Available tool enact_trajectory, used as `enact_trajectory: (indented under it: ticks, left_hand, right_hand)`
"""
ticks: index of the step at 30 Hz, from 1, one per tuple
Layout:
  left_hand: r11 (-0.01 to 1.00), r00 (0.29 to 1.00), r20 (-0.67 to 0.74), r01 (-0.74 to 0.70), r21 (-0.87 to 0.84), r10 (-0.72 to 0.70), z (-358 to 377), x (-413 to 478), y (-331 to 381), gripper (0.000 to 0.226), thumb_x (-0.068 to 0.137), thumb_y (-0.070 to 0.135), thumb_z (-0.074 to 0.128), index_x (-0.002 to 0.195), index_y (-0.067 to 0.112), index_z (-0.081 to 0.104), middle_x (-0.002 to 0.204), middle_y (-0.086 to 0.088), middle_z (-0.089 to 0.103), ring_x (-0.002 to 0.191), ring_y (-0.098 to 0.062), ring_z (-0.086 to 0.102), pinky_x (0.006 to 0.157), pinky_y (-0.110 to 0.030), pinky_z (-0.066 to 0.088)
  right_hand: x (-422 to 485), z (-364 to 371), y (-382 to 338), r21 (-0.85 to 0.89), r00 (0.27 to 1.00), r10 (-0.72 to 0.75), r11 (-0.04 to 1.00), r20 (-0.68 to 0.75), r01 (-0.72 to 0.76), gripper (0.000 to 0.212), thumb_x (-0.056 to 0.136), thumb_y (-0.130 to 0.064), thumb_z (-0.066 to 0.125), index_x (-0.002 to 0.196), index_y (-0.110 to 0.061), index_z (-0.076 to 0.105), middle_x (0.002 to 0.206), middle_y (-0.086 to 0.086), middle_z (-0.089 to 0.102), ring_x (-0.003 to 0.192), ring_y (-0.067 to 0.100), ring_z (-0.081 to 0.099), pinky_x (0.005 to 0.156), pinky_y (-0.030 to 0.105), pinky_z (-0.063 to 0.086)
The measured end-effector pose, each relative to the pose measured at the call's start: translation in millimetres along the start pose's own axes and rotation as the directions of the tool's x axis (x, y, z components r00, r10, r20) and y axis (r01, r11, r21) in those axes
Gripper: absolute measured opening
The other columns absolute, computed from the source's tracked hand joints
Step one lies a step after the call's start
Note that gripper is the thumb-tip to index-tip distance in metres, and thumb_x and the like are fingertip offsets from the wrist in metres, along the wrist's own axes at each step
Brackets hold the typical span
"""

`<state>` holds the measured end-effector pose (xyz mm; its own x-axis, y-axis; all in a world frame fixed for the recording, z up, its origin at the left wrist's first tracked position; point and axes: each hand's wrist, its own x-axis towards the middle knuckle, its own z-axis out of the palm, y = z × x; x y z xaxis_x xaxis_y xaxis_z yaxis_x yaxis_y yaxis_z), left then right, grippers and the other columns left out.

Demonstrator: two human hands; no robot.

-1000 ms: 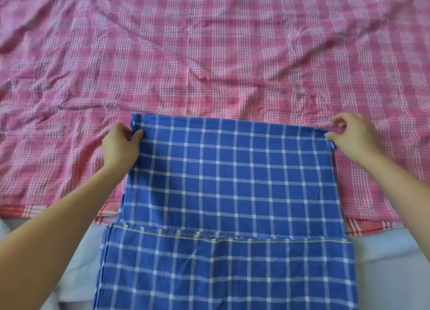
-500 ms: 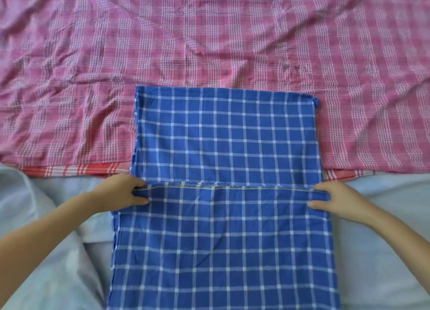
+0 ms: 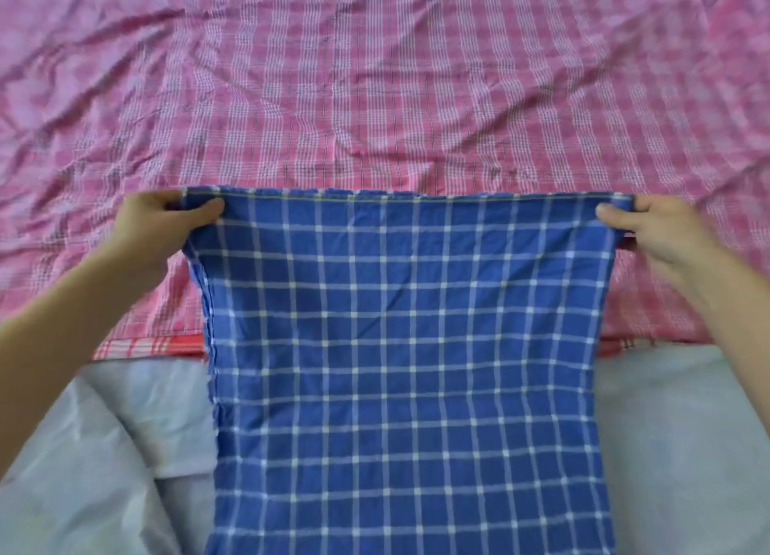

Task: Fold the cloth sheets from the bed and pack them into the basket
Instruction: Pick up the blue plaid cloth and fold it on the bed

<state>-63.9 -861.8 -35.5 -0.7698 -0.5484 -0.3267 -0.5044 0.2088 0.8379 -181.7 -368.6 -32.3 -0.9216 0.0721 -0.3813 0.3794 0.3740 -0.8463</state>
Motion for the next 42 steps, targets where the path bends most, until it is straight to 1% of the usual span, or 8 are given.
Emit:
enact_trajectory:
  ticks: [4, 9, 14, 19, 23, 28, 36, 42]
  left_hand:
    - [0.995, 0.994, -0.102, 0.059, 0.084, -0.05, 42.6, 50.6, -13.2, 0.011, 0.083, 0.011, 0.07, 0.092, 0.01, 0.065, 0.056, 0.006, 0.058, 0.051, -0.008, 0.051, 0.051, -0.023, 0.044]
    - [0.896, 0.98, -0.188, 0.145, 0.42, -0.07, 60.7, 43.0, -54.0, 0.046, 0.085, 0.025, 0.065, 0.127, 0.012, 0.051, 0.105, -0.013, 0.064, 0.088, -0.032, 0.061, 0.081, -0.039, 0.05]
    - [0.879, 0.967, -0.209, 0.222, 0.422, -0.144, 49.3, -54.6, -94.2, 0.047, 0.087, 0.029, 0.063, 0.125, 0.007, 0.045, 0.086, -0.006, 0.06, 0.086, -0.031, 0.059, 0.076, -0.039, 0.043]
    - [0.762, 0.882, -0.22, 0.47, 0.445, -0.416, 27.1, -169.3, -152.9, 0.061, 0.083, 0.043, 0.065, 0.126, 0.004, 0.044, 0.111, -0.014, 0.061, 0.1, -0.035, 0.058, 0.082, -0.041, 0.043]
    - [0.63, 0.777, -0.152, 0.594, 0.5, -0.611, 19.5, -238.5, -178.1, 0.052, 0.083, 0.05, 0.063, 0.099, 0.0, 0.057, 0.084, -0.013, 0.064, 0.076, -0.031, 0.06, 0.066, -0.038, 0.046]
    - [0.612, 0.614, 0.068, 0.76, 0.217, -0.787, 4.4, -279.0, -179.1, 0.031, 0.084, 0.025, 0.07, 0.104, 0.003, 0.059, 0.092, -0.013, 0.065, 0.077, -0.03, 0.061, 0.074, -0.039, 0.049]
    - [0.872, 0.863, -0.128, 0.488, -0.043, -0.489, -14.0, -240.7, -107.2, 0.025, 0.084, 0.012, 0.069, 0.102, 0.01, 0.053, 0.077, -0.005, 0.056, 0.061, -0.016, 0.061, 0.041, -0.018, 0.047]
    - [0.647, 0.797, 0.131, 0.563, -0.515, -0.59, 2.4, -139.0, -49.5, 0.027, 0.095, 0.001, 0.048, 0.071, 0.007, 0.058, 0.047, 0.007, 0.047, 0.041, -0.002, 0.048, 0.038, -0.007, 0.038]
  right_hand:
    - [64.9, 37.9, 22.5, -0.247, 0.993, 0.013, 0.968, -0.113, -0.041, 0.025, 0.076, -0.023, 0.071, 0.081, 0.001, 0.064, 0.071, 0.008, 0.061, 0.058, 0.012, 0.058, 0.058, 0.026, 0.046]
    - [63.1, 56.4, 56.2, -0.701, 0.991, -0.064, 0.713, -0.118, -0.037, 0.057, 0.082, -0.026, 0.068, 0.133, -0.012, 0.046, 0.123, 0.017, 0.059, 0.111, 0.037, 0.056, 0.093, 0.042, 0.044]
    - [-52.3, 50.4, 99.0, -0.61, 0.986, -0.082, 0.792, -0.142, -0.023, 0.046, 0.088, -0.021, 0.063, 0.129, -0.01, 0.047, 0.105, 0.007, 0.061, 0.095, 0.03, 0.058, 0.079, 0.034, 0.041]
    - [-194.7, 32.0, 190.8, -0.487, 0.937, 0.309, 0.8, -0.162, -0.349, 0.025, 0.082, -0.029, 0.069, 0.092, -0.01, 0.056, 0.077, 0.004, 0.063, 0.074, 0.03, 0.063, 0.064, 0.036, 0.048]
    - [-264.6, 21.5, 223.5, -0.352, 0.847, 0.528, 0.783, -0.059, -0.513, 0.019, 0.08, -0.026, 0.072, 0.092, -0.014, 0.064, 0.083, 0.003, 0.069, 0.079, 0.025, 0.066, 0.073, 0.042, 0.054]
    - [-290.9, 0.2, 205.0, -0.234, 0.776, 0.627, 0.746, -0.071, -0.624, 0.023, 0.083, -0.015, 0.071, 0.064, -0.01, 0.059, 0.058, 0.003, 0.055, 0.06, 0.019, 0.051, 0.056, 0.032, 0.038]
    - [-235.4, -25.3, 134.1, 0.072, 0.752, 0.637, 0.769, -0.167, -0.635, 0.025, 0.076, -0.004, 0.072, 0.062, -0.008, 0.052, 0.039, 0.002, 0.047, 0.032, 0.01, 0.042, 0.028, 0.012, 0.024]
    - [-136.0, -7.0, 55.4, 0.265, 0.768, 0.636, 0.754, -0.071, -0.601, 0.024, 0.089, -0.003, 0.051, 0.066, -0.009, 0.049, 0.029, -0.003, 0.046, 0.023, 0.002, 0.041, 0.027, 0.009, 0.025]
